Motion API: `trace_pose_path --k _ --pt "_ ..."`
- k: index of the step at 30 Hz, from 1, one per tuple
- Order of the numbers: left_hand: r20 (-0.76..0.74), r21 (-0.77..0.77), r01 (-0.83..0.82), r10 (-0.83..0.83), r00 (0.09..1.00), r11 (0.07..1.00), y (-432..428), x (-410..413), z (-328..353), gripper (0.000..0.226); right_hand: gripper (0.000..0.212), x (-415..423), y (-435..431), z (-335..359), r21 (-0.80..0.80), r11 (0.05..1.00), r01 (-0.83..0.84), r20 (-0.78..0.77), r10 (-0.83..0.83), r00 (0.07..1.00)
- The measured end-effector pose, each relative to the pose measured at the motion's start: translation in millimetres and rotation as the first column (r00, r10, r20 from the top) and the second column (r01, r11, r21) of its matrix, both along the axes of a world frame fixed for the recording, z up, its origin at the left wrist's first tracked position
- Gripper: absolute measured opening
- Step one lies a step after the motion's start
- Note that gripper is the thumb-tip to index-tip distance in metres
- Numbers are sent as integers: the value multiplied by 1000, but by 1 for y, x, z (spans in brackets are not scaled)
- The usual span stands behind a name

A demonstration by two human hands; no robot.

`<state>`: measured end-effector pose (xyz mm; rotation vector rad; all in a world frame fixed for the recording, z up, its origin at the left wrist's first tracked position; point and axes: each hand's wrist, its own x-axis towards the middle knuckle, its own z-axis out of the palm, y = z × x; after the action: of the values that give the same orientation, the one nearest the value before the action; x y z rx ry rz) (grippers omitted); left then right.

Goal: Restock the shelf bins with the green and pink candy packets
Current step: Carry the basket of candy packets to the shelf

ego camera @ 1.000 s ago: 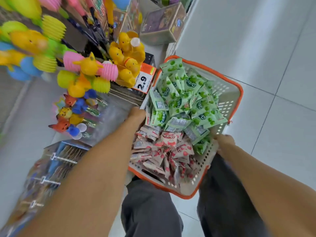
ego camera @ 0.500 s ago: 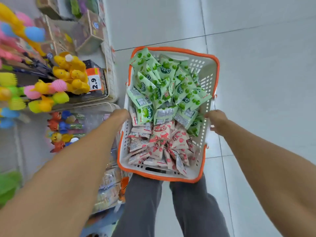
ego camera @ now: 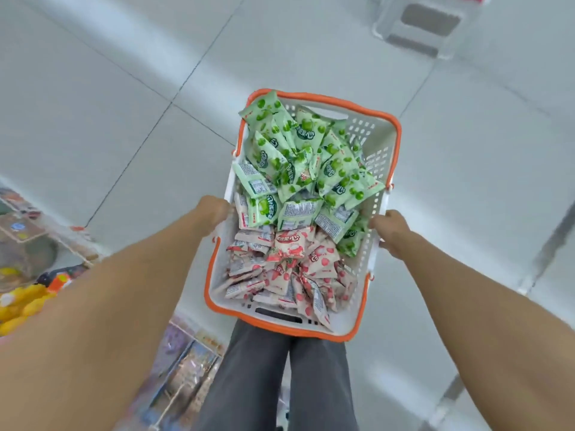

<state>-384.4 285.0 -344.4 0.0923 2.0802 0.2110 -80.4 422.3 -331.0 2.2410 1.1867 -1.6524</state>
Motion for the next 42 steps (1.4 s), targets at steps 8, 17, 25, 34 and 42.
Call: trace_pose_path --k 8,17,25,34,42 --pt "54 73 517 -521 852 853 125 141 27 35 16 167 -39 30 -49 878 476 12 -477 879" --pt "54 105 809 -815 576 579 182 301 98 20 38 294 -131 83 -49 533 844 20 -845 535" --pt "59 122 948 -956 289 294 192 413 150 19 45 366 -183 129 -104 363 926 -24 -932 363" --pt "122 150 917 -928 353 369 247 514 182 28 63 458 -148 172 -109 377 920 -47 -926 374" --pt "131 152 927 -937 323 341 373 622 182 12 47 559 -39 175 -97 334 937 -28 -943 333"
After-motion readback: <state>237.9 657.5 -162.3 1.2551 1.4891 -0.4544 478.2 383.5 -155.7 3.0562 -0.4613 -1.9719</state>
